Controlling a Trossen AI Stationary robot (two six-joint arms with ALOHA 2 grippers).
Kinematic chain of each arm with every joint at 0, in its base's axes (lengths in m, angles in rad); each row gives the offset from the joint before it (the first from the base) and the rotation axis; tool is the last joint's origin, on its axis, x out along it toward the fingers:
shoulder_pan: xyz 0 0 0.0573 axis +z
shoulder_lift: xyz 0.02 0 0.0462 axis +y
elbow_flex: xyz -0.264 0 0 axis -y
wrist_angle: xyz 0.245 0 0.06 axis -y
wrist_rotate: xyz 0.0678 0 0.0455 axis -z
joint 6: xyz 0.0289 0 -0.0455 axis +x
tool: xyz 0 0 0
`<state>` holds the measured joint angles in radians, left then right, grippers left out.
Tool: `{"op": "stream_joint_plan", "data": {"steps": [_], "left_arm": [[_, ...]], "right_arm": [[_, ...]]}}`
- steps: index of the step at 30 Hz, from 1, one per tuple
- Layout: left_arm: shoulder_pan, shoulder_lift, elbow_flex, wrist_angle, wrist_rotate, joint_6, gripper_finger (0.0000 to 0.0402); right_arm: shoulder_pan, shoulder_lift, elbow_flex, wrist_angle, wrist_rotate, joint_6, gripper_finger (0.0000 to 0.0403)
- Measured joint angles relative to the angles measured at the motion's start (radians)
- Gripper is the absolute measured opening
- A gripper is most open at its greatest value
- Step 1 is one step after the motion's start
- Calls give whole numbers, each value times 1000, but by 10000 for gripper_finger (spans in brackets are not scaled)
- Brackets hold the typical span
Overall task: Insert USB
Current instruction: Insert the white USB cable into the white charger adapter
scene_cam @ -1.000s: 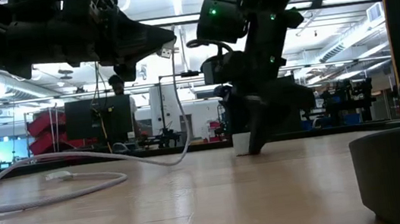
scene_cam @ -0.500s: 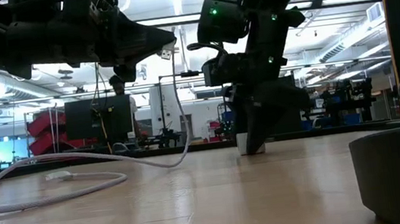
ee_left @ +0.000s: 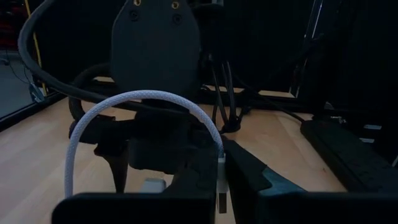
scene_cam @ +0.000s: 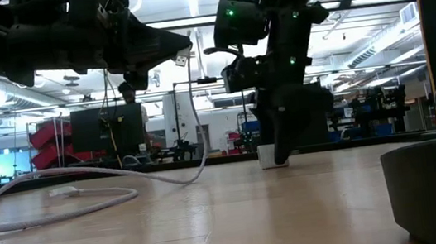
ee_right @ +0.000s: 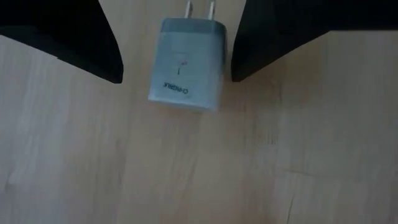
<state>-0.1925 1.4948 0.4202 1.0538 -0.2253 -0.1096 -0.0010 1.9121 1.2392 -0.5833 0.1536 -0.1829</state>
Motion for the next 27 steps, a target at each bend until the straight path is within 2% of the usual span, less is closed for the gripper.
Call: {"op": "stream_joint_plan", "data": {"steps": [6,18,27], "left_arm": [[0,0,0,-2,12,0,0],[0,0,0,-6,13,0,0],[0,0,0,-6,13,0,0]], "right_arm": [[-16,-19,0,6,-97,33,257],[-51,-34,2,-8,-114,72,262],[-51,-34,1,10,-156,84,234]]}}
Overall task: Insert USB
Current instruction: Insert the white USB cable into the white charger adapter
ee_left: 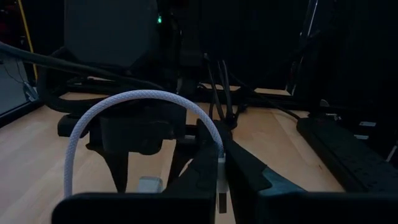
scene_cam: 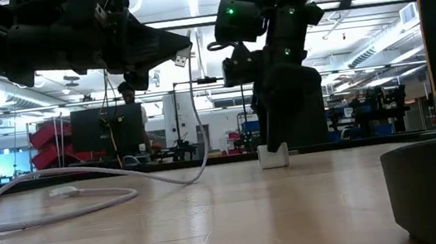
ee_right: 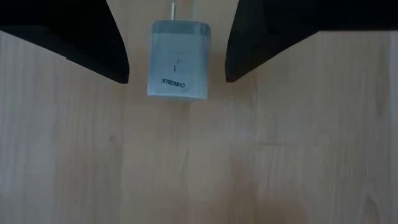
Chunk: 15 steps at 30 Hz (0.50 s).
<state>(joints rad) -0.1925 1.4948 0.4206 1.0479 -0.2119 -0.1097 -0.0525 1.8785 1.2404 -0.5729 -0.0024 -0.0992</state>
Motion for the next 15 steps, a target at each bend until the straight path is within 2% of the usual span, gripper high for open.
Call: {"op": "stream_joint_plan", "data": {"steps": [6,15], "left_arm": [[0,0,0,1,0,0,0],[0,0,0,1,0,0,0]], "right_arm": [[0,0,-21,35,-1,20,223],[-2,1,-61,75,-1,27,230]]}}
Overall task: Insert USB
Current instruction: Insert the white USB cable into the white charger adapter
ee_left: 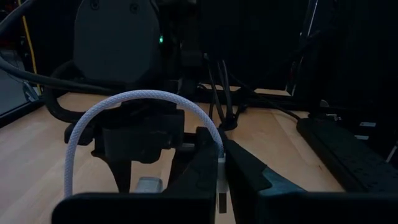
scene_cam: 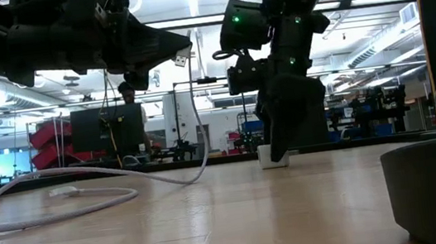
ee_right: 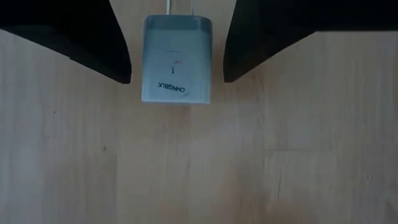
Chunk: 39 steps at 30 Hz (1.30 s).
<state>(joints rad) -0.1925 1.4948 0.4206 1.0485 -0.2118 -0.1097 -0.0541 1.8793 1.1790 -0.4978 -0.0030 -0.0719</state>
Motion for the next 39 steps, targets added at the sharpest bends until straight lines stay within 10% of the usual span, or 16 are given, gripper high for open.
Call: {"op": "stream_joint_plan", "data": {"steps": [39], "left_arm": [[0,0,0,-1,8,0,0]], "right_arm": [[-9,-66,-54,46,-3,19,242]]}}
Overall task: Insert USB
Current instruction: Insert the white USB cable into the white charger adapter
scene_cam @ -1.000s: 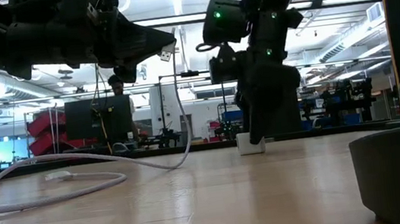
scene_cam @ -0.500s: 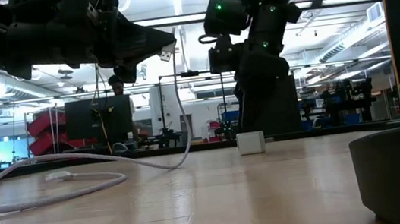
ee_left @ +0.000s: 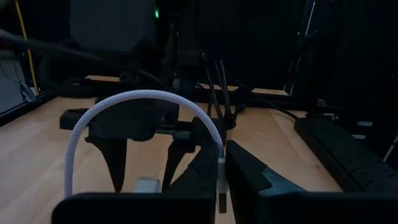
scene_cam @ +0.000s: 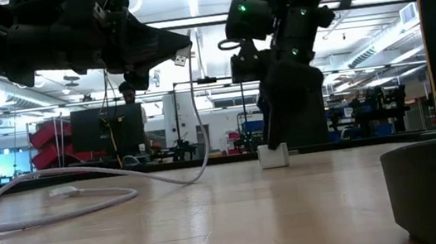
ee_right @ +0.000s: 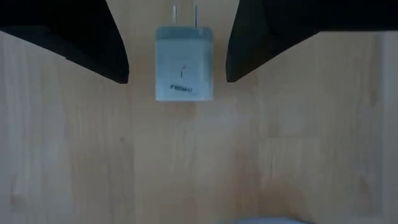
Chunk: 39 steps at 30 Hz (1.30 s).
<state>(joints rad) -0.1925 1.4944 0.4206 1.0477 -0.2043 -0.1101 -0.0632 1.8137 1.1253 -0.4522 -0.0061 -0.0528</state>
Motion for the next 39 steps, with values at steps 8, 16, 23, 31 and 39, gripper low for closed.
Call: {"op": "stream_joint_plan", "data": {"steps": [8,16,23,31,39], "left_arm": [[0,0,0,0,0,0,0],[0,0,1,-6,0,0,0],[0,0,1,-7,1,0,0],[0,0,1,-8,5,0,0],[0,0,1,-9,5,0,0]], "right_arm": [[7,-4,-4,-11,3,8,236],[11,-14,18,-8,4,2,245],[-1,-14,12,-17,29,-1,241],[-1,-14,12,-15,29,-2,245],[-5,-14,15,-18,26,-3,245]]}}
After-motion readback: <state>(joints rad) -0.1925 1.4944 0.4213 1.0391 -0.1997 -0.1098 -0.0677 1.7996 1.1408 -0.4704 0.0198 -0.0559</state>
